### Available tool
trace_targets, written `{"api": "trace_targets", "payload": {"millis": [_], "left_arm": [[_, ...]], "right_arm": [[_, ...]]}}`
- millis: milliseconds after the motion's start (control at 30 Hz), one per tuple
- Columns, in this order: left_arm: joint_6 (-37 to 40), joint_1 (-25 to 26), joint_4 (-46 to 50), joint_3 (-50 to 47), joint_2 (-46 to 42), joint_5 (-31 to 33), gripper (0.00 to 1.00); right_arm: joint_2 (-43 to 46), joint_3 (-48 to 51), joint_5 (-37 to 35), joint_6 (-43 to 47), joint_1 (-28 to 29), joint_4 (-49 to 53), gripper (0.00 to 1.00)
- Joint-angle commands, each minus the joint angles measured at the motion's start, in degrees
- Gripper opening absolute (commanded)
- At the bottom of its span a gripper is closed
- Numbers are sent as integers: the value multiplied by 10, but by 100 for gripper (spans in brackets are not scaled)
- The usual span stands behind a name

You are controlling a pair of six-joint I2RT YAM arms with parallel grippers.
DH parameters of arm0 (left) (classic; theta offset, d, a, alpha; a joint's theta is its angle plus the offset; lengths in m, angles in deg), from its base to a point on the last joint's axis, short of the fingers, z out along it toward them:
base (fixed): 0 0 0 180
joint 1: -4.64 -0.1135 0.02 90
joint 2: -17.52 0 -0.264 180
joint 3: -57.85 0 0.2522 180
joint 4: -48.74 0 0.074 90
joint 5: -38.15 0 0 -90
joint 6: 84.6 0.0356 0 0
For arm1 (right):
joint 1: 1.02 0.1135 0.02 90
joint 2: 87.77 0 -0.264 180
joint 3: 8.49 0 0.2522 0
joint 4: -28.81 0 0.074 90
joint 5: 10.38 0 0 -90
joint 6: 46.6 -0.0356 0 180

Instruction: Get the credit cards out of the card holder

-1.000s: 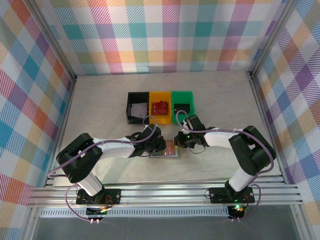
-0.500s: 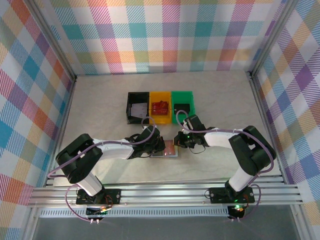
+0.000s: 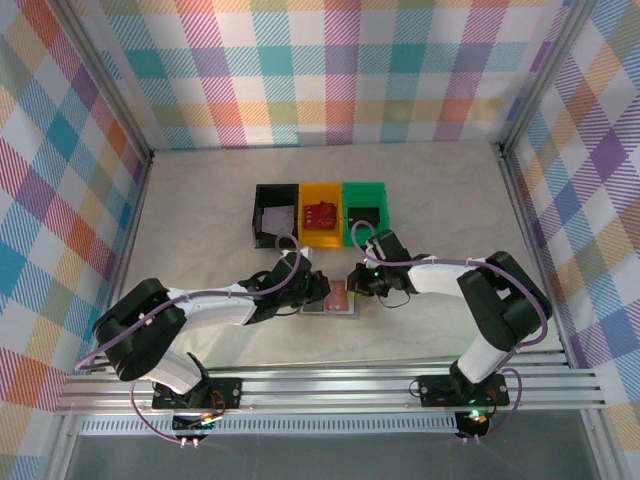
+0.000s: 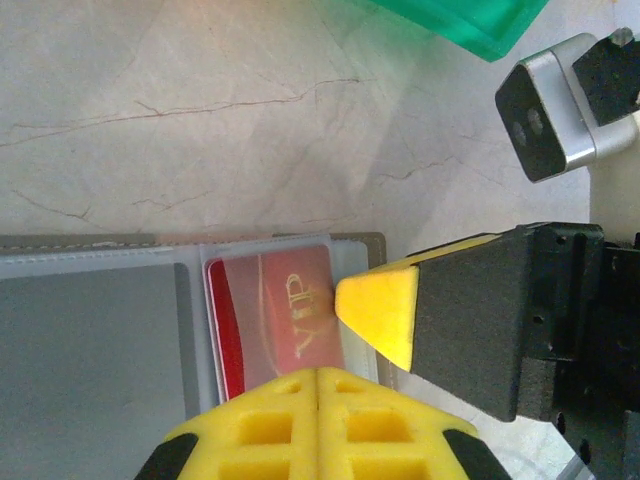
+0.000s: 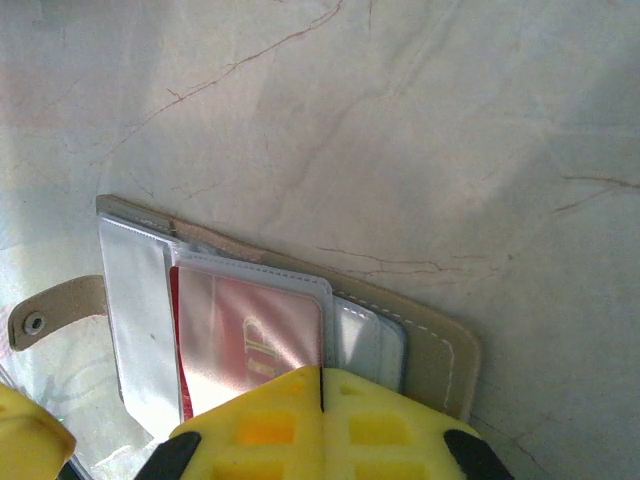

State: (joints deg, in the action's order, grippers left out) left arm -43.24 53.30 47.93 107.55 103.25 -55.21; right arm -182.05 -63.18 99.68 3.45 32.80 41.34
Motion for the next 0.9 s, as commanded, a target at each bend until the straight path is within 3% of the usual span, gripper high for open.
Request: {"api": "trace_targets", "payload": {"millis": [0,433,600,867], "left_arm": [[1,0,2,-10,-13,7,0],[0,2,24,7,20,-5,0],[-1,6,25,15,34,-6,0],[4,10,43,24,41,-2,13]], "right_arm": [[7,4,8,11,5,15,0],[84,8,12,66,3,32,0],[84,3,-32,68,-2,67,0],[36,-11,-25,51,-15,82,0]]}}
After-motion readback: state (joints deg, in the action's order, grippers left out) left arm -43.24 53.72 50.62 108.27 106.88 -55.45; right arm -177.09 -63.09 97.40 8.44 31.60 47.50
